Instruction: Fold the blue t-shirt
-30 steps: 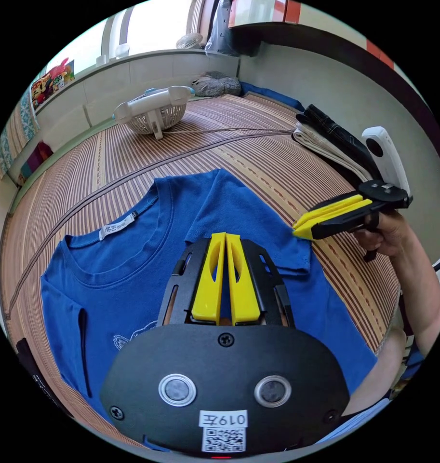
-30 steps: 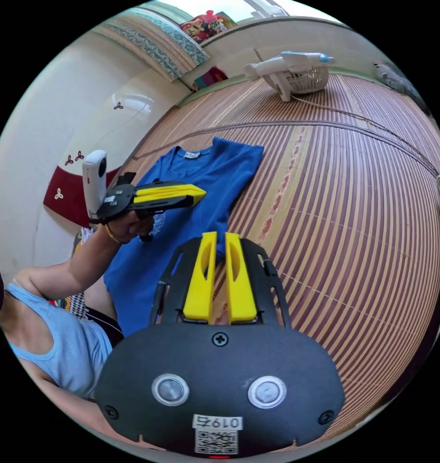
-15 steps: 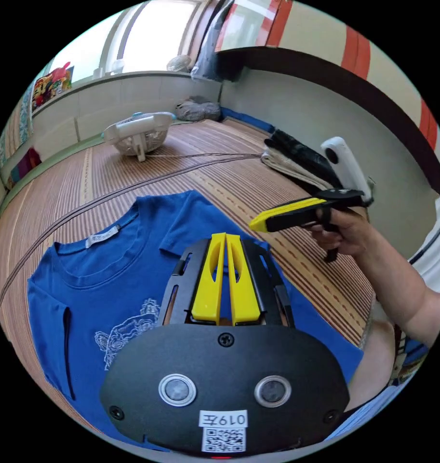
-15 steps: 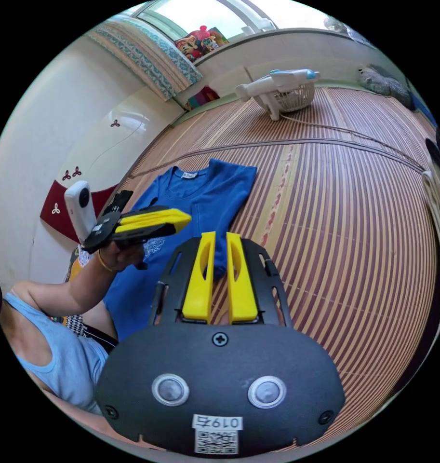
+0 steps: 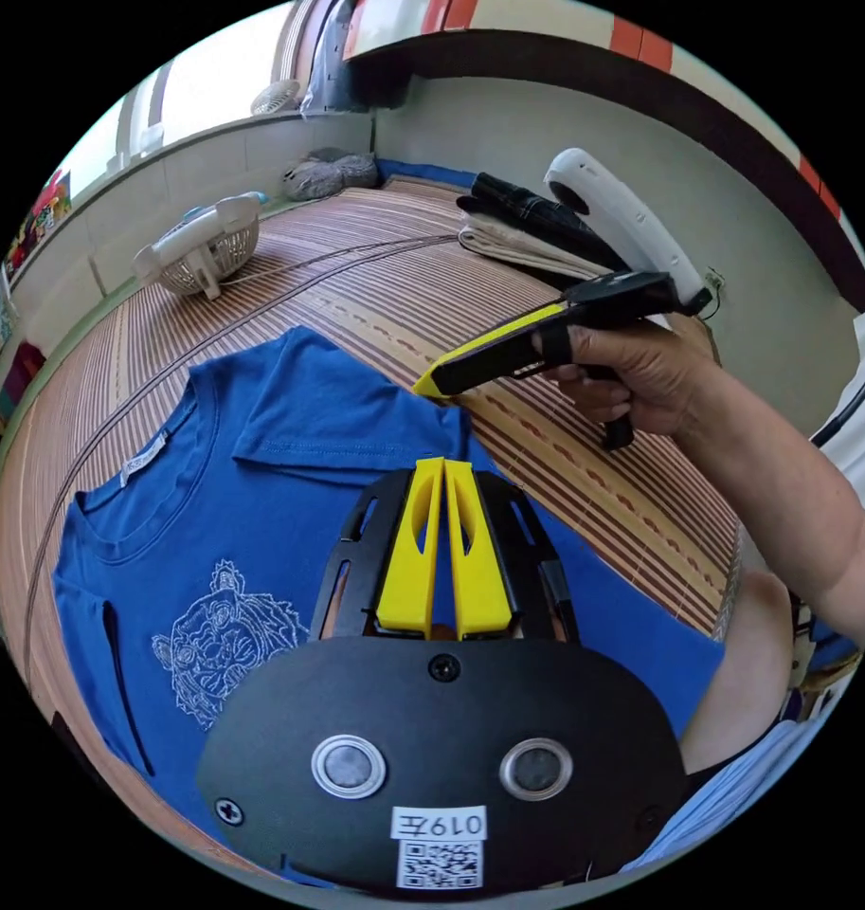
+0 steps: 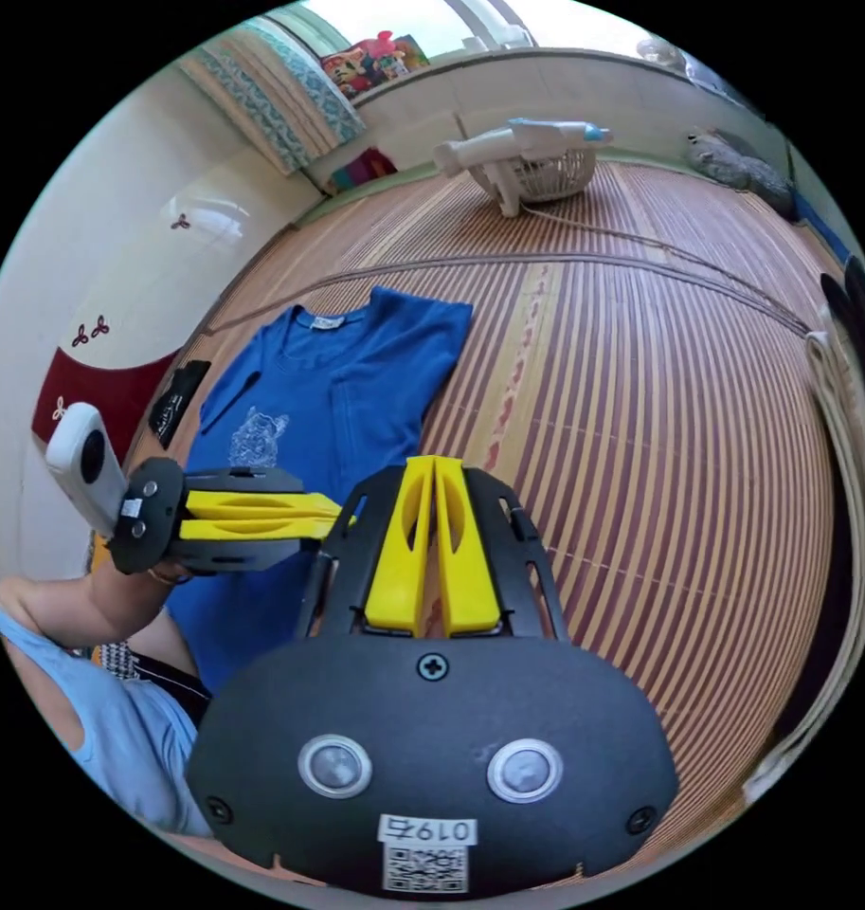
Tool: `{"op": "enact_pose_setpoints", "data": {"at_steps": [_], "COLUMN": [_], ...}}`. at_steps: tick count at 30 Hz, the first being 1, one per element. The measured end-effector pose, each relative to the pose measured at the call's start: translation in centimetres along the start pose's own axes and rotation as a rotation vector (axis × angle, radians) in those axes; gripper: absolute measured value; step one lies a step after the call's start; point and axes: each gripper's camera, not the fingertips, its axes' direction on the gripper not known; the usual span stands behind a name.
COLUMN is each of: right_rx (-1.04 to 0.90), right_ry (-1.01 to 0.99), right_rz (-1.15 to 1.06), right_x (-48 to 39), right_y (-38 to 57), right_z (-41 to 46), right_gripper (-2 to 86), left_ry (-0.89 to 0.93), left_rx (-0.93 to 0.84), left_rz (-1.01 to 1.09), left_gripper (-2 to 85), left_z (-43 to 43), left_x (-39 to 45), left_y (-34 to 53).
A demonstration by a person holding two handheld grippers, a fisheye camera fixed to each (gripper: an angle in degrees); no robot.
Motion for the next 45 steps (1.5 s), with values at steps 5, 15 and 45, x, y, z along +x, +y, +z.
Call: {"op": "enact_pose_setpoints", "data": {"at_steps": [5,15,45], "right_rx": [0.304,0.538,0.454], "right_ry": [0.1,0.569,0.548], "right_rz": [-0.038,-0.217,-0.033], "right_x": [-10.3,-37.9,-62.4], "right_y": [8.2,32.3,39.5], "right_z": [-14.3,-24.7,-55.3], "right_gripper": [-1.0,-0.7,-0.2], "left_ry": [0.035,-0.113,-0.114], "left_rx": [0.169,0.086,0.414], "left_rz": [-0.1,-0.291,-0.691], "left_gripper": [0.9,1.0,1.4], "left_z": [-7.9,-21.9,-39.8], "left_x": [1.2,8.0,21.5], "left_y": [9.4,43.4,74.7]}}
